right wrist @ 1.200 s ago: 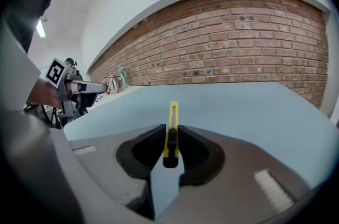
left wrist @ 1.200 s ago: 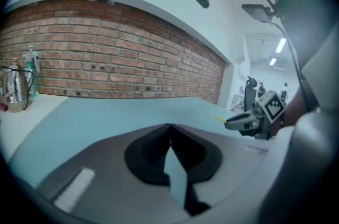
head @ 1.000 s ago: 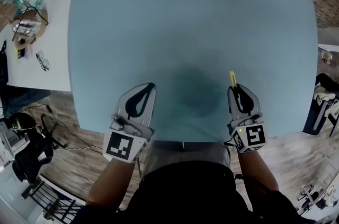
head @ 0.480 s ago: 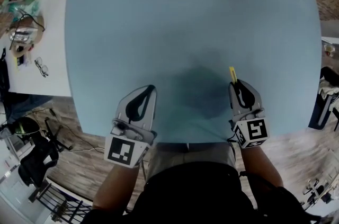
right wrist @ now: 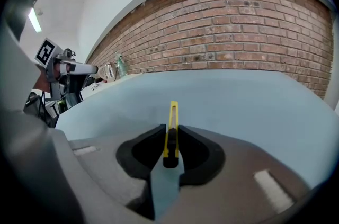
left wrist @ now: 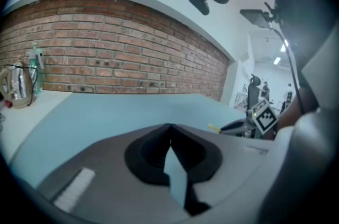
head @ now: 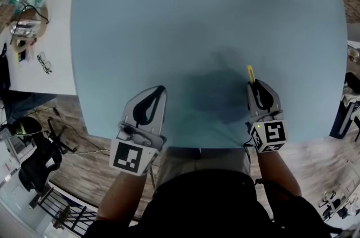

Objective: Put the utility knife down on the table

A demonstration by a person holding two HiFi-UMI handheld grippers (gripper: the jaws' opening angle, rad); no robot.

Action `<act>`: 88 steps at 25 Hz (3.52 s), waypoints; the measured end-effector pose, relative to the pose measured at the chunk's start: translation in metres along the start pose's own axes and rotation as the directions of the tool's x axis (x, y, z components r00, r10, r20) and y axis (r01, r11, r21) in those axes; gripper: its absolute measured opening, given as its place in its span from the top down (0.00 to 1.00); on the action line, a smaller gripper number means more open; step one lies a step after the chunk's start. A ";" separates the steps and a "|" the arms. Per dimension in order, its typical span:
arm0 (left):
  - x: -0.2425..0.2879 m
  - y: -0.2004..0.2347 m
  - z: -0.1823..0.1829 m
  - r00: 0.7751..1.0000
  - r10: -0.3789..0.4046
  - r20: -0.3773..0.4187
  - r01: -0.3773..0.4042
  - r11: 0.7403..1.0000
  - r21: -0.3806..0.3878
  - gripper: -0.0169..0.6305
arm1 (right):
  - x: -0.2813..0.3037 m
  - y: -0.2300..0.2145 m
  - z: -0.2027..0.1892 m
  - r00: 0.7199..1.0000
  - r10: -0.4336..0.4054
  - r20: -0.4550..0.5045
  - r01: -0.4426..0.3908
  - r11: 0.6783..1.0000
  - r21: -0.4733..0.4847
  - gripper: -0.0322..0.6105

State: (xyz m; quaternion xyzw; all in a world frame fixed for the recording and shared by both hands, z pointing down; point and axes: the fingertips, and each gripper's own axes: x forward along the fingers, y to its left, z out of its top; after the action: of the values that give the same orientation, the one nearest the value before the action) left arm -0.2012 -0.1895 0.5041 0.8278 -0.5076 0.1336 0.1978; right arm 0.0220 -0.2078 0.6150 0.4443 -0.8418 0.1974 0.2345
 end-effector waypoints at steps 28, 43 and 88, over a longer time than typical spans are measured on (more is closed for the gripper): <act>-0.015 -0.002 -0.007 0.999 0.035 -0.003 -0.035 0.999 -0.010 1.00 | 0.016 -0.003 -0.021 0.994 -0.014 -0.107 0.007 0.998 -0.061 0.83; -0.032 -0.003 0.009 0.998 0.056 0.038 -0.057 0.998 0.013 1.00 | 0.017 -0.002 -0.022 0.990 -0.005 -0.138 0.000 0.999 -0.041 0.75; -0.095 -0.017 0.100 0.962 -0.092 0.258 0.027 0.969 0.244 1.00 | -0.123 0.018 0.148 0.937 -0.115 0.331 0.151 0.985 -0.087 0.74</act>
State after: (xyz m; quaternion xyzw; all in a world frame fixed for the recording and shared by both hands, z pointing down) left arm -0.2269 -0.1543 0.3722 0.8709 -0.4848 0.0746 0.0305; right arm 0.0351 -0.1973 0.4220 0.5131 -0.8464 0.0583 0.1300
